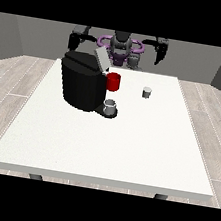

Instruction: Insert the coffee pod into the coffee machine and close the lid

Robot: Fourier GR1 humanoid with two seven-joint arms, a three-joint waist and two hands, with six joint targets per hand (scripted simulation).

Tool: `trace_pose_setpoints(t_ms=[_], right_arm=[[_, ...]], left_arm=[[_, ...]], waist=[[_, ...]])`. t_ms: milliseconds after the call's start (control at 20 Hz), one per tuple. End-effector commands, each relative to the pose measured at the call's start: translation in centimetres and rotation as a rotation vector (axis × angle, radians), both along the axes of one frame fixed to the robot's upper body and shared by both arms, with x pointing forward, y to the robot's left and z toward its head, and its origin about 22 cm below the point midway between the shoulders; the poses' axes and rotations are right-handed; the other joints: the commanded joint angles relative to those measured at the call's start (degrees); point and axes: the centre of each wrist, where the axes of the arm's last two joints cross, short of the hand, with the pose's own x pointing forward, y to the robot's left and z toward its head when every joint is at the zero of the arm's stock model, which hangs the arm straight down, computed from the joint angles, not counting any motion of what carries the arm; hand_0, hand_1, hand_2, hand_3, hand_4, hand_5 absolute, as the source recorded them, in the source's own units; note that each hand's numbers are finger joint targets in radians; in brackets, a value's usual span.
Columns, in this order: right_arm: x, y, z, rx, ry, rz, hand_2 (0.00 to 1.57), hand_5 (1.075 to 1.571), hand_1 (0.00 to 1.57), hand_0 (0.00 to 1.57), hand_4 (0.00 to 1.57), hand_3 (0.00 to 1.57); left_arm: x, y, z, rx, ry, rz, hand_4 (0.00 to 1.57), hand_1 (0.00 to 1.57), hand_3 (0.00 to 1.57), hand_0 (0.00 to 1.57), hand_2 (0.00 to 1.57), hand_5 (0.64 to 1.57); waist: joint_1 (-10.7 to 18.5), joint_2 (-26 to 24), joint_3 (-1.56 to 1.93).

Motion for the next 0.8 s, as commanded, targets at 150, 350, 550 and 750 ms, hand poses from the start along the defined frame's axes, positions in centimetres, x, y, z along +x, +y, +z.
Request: trace_pose_setpoints(t_ms=[150, 350, 550, 750], right_arm=[[0.1, -0.2, -1.1, 0.031, -0.036, -0.021, 0.0, 1.571, 0.0, 0.0, 0.36, 0.0], [0.2, 0.6, -0.2, 0.01, -0.041, 0.035, 0.0, 1.571, 0.0, 0.0, 0.34, 0.0], [1.6, 1.8, -0.2, 0.031, -0.114, 0.034, 0.0, 1.571, 0.0, 0.0, 0.41, 0.0], [2.8, 1.9, 1.6, -0.004, -0.147, 0.061, 0.0, 1.571, 0.0, 0.0, 0.42, 0.0]], left_arm=[[0.9, 2.1, 0.7, 0.128, 0.017, -0.037, 0.59, 0.0, 0.0, 0.0, 0.0, 1.571], [1.3, 4.3, 0.2, 0.32, 0.1, -0.003, 0.33, 0.0, 0.0, 0.0, 0.0, 1.571], [3.7, 5.5, 1.0, 0.383, 0.057, 0.019, 0.0, 0.0, 0.0, 0.0, 0.0, 1.571], [5.3, 6.4, 0.9, 0.566, 0.032, 0.081, 0.0, 0.0, 0.0, 0.0, 0.0, 1.571]], waist=[[-0.9, 0.57, 0.04], [-2.67, 1.57, 0.04], [-3.37, 6.18, 0.04], [-6.9, 10.03, 0.02]])
